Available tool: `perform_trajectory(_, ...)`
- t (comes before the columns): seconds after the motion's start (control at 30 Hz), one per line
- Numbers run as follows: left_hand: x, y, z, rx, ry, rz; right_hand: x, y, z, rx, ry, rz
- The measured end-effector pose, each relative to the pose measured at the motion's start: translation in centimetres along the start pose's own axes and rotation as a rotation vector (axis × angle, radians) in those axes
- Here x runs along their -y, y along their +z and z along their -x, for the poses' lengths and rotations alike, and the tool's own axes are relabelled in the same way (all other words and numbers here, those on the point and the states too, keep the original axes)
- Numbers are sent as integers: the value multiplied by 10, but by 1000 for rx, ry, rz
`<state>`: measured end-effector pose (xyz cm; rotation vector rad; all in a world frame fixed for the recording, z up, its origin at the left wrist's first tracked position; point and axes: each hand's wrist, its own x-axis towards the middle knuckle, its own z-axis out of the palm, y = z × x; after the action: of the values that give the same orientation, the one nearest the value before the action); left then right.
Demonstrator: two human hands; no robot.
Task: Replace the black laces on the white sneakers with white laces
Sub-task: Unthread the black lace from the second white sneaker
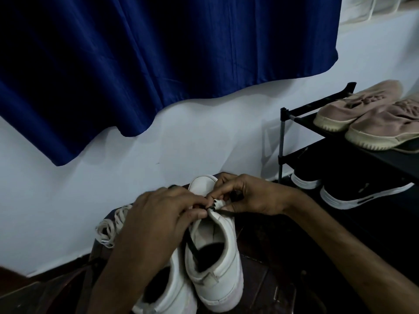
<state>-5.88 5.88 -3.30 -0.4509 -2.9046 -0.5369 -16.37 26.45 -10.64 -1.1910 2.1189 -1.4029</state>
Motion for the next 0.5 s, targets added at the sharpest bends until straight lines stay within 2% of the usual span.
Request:
perform_trajectory(0.17,5,4,0,-67,-5,-57,2,0,-1,11,-18,18)
perform_trajectory(0.27,7,-5,-2,-171,63,-299,2,1,-2,5,-26,18)
perform_trajectory(0.37,28,-32,5,-241,-38,-501,1,0,-2,9,-10,-7)
perform_trajectory(0.43,58,-53,13,-347,-207,-401,2,-2,-2,22,5,-34)
perform_trajectory(0.5,75,-63,17,-340,-275,-273,2,-2,-1,25,7,-46)
